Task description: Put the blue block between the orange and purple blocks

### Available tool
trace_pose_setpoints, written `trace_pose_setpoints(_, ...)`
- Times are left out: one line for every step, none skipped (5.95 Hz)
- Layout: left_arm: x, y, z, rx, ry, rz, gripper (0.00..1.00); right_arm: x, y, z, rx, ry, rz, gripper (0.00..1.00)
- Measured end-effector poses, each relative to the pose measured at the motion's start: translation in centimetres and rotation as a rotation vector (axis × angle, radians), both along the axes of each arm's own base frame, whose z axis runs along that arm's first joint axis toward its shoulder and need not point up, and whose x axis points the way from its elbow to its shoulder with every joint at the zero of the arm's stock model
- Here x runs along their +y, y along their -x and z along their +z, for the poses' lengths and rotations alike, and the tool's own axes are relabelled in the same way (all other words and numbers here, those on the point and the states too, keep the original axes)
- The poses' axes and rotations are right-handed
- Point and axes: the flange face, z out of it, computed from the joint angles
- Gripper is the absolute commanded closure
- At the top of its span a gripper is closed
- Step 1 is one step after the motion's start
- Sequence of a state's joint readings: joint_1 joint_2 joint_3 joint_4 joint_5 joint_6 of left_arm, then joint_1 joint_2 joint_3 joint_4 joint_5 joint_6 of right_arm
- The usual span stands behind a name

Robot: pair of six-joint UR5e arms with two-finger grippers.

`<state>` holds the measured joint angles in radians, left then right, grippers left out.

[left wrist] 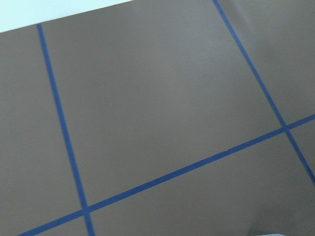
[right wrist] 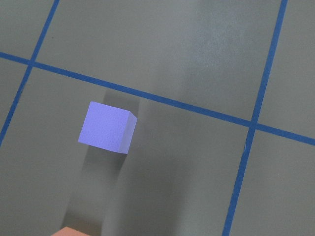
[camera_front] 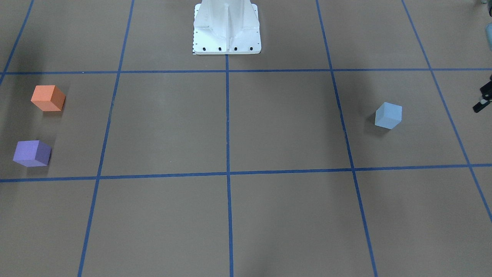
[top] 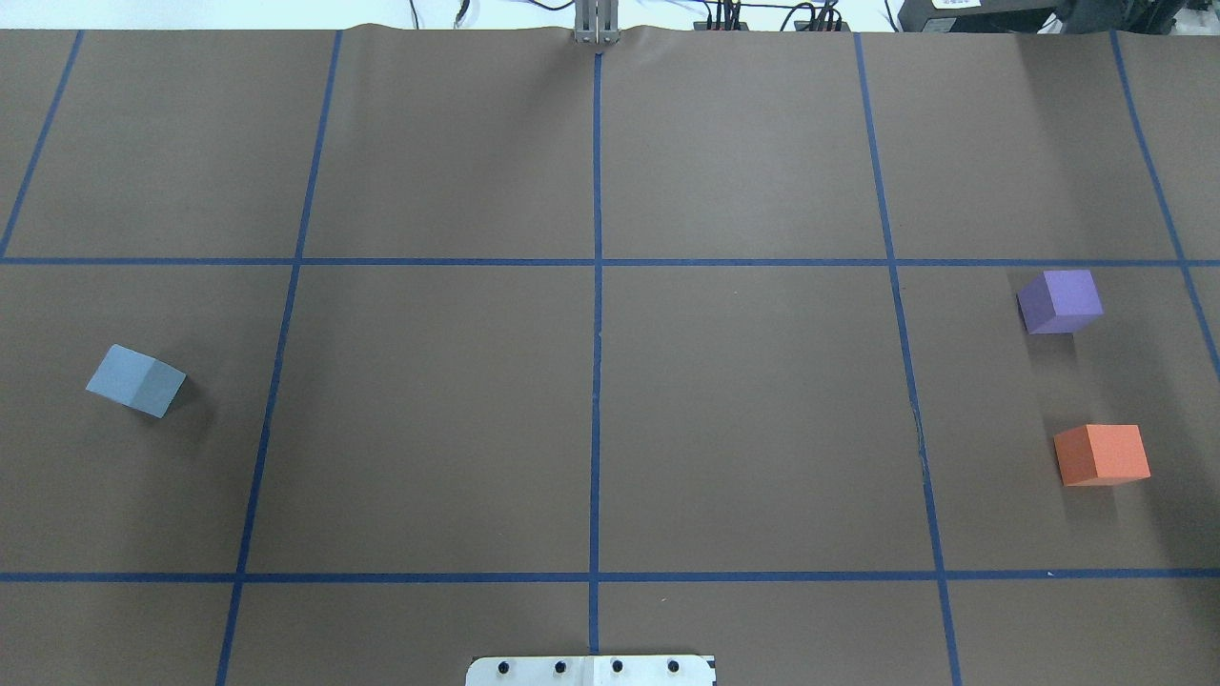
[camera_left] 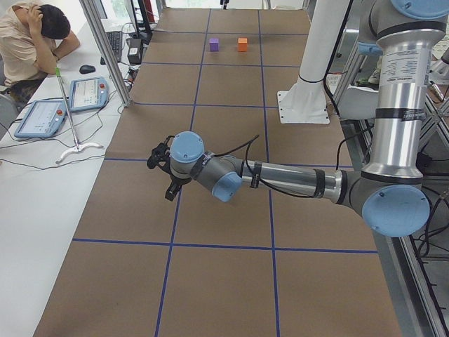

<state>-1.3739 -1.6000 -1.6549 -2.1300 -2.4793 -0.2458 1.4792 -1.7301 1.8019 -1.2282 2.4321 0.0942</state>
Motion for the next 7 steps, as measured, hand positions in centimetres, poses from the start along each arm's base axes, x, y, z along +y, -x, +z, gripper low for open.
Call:
trace_pose_setpoints(0.4,-4.7,-0.6,0.019,0.052,0.031,0.00,-0.7,0.2,-0.7,-0.010,-0.001,0.016,0.00)
trace_pose_setpoints(1.2,-9.3,-0.5,-0.012,0.088,0.043,0.00,-0.9,0.3,-0.9,-0.013,-0.001,0.020,0.00)
trace_pose_setpoints(2.3,-13.8,0.2,-0.073,0.093,0.048,0.00,-0.8,0.4,-0.7,-0.014,0.001,0.020,0.00)
trace_pose_setpoints(3.8,-16.9,1.1,-0.119,0.089,0.068,0.00,-0.7,0.4,-0.6,-0.014,0.002,0.018,0.00)
trace_pose_setpoints(5.5,-18.7,1.7,-0.144,0.085,0.095,0.00,-0.7,0.4,-0.5,-0.013,0.003,0.017,0.00)
trace_pose_setpoints(7.4,-19.2,2.0,-0.158,0.083,0.116,0.00,-0.6,0.4,-0.5,-0.013,0.003,0.017,0.00)
trace_pose_setpoints(9.0,-19.2,2.4,-0.172,0.084,0.127,0.00,-0.6,0.4,-0.5,-0.012,0.004,0.018,0.00)
